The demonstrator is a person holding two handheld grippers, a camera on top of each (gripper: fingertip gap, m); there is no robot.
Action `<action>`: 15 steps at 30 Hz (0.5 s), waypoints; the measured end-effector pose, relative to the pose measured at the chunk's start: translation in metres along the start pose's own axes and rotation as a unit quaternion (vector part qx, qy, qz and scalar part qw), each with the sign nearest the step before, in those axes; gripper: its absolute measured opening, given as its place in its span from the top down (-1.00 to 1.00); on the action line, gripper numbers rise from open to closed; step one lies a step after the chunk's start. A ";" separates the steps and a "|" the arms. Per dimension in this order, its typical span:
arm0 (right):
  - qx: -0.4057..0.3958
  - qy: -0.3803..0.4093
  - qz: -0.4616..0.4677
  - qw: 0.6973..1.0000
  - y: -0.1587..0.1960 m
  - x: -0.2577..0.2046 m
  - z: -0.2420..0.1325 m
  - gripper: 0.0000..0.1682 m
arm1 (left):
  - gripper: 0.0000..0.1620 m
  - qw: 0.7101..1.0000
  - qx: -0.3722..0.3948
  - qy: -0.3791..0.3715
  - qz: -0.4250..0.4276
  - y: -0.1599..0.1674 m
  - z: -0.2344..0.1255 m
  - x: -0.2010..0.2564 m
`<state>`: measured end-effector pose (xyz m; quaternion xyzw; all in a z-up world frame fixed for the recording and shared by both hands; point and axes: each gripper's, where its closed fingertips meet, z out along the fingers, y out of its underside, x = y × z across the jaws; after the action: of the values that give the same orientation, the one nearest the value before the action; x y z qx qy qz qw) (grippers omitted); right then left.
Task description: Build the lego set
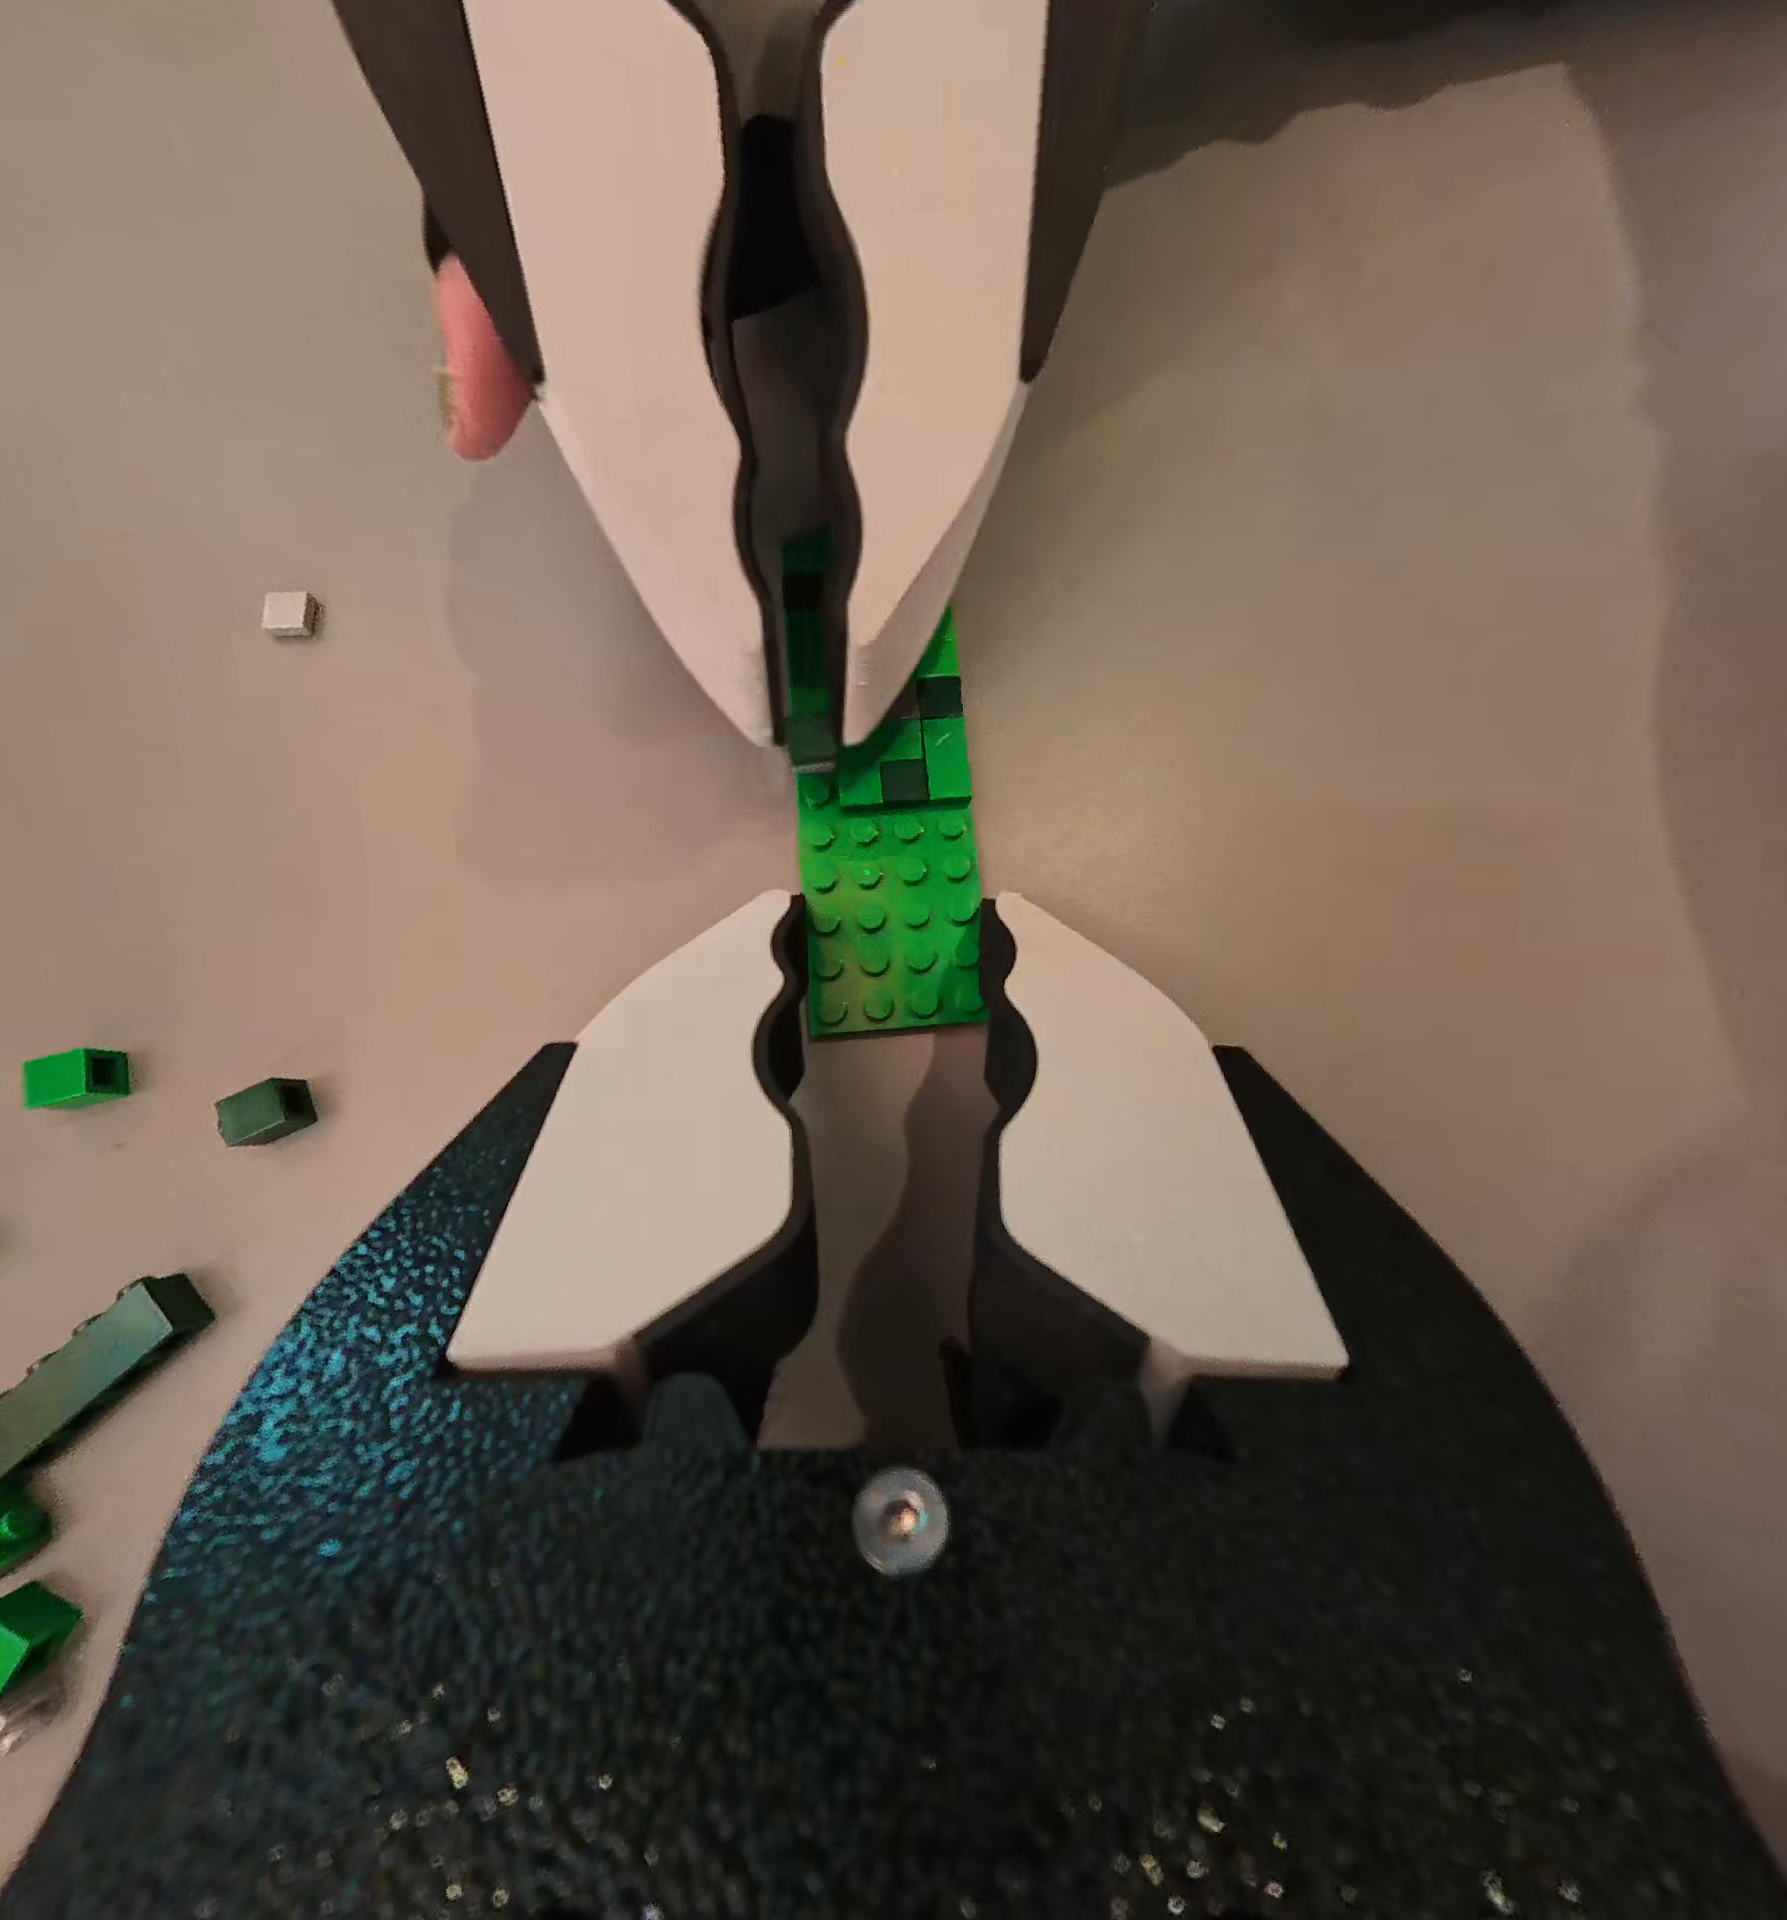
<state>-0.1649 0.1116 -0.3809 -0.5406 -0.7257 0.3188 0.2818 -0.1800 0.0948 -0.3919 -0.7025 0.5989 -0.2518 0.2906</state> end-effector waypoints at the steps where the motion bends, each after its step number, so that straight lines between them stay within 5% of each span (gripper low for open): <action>1: -0.006 -0.002 0.000 1.000 0.001 -0.001 0.001 0.91 | 0.61 1.000 0.000 0.000 -0.001 0.000 0.000 0.000; 15: -0.051 -0.016 0.021 0.998 0.003 -0.007 0.004 0.84 | 0.62 1.000 -0.005 -0.008 0.004 0.000 0.000 0.000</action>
<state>-0.1640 0.1050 -0.3864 -0.5641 -0.7339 0.2960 0.2358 -0.1794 0.0946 -0.3920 -0.7032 0.6009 -0.2420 0.2930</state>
